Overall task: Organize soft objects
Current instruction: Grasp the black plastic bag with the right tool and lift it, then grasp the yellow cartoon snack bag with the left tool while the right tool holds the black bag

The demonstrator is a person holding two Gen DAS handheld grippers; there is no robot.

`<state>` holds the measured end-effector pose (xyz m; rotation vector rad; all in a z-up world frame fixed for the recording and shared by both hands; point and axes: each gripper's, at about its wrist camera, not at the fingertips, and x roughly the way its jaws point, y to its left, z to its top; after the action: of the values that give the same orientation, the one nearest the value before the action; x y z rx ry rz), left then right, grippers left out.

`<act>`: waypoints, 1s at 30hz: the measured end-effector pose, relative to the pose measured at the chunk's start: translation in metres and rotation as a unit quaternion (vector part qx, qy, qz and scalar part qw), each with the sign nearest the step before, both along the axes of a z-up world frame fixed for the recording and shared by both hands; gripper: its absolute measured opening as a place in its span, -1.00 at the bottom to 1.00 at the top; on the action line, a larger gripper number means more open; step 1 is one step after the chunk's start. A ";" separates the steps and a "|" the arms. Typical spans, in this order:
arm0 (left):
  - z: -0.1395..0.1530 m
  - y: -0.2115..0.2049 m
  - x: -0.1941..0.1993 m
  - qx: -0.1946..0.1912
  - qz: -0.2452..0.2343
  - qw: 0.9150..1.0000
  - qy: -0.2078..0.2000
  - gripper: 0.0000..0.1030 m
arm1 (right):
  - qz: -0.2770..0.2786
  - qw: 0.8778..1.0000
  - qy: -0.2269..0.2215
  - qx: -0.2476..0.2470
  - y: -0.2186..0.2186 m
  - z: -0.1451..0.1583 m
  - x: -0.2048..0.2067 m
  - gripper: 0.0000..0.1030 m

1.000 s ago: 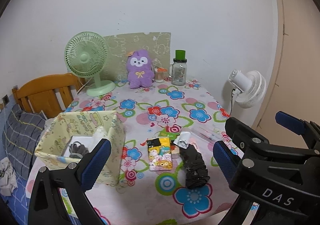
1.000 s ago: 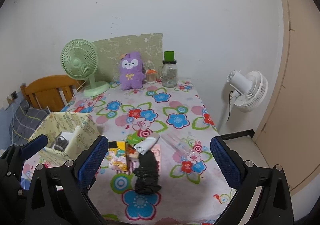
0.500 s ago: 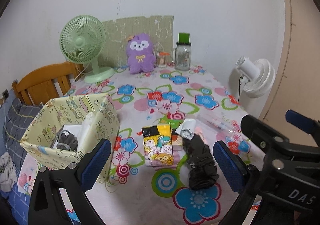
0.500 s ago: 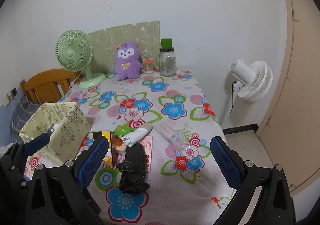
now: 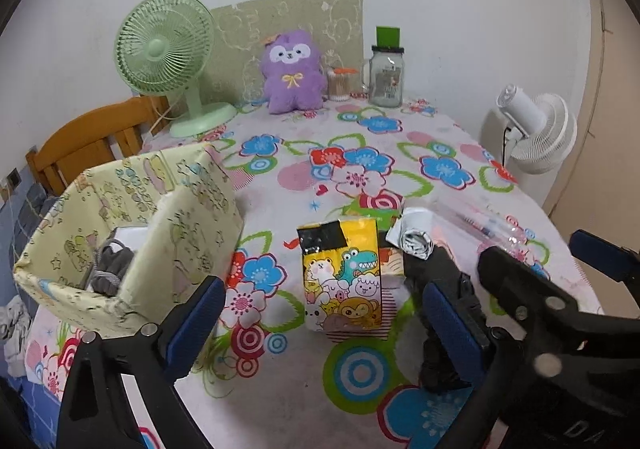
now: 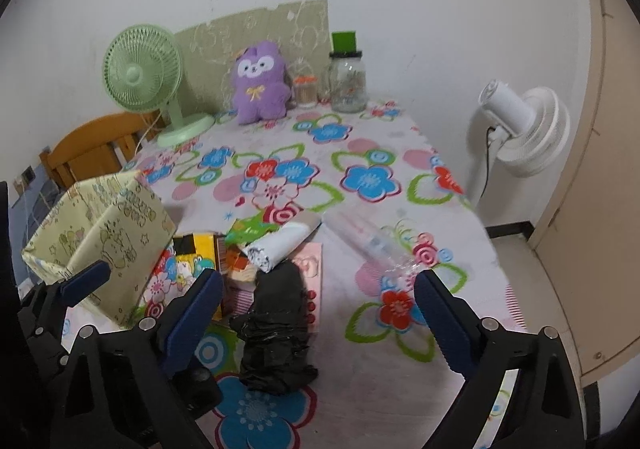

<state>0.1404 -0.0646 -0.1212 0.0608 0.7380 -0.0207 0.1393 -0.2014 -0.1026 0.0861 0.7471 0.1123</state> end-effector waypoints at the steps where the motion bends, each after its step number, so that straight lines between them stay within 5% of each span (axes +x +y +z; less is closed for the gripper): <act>1: -0.002 0.000 0.001 0.002 -0.002 1.000 0.002 0.91 | 0.002 1.000 0.004 -0.002 0.002 -0.003 0.002 0.84; 21: -0.042 -0.002 0.030 0.007 -0.027 0.999 0.043 0.62 | 0.002 0.997 0.072 -0.002 0.017 -0.049 0.037 0.59; 30: -0.050 -0.001 0.033 -0.018 -0.054 0.996 0.064 0.11 | 0.024 0.995 0.092 0.021 0.027 -0.059 0.043 0.22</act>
<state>0.1733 -0.0655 -0.1714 0.0650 0.8613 -0.1414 0.1825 -0.1741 -0.1612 0.1199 0.9310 0.1679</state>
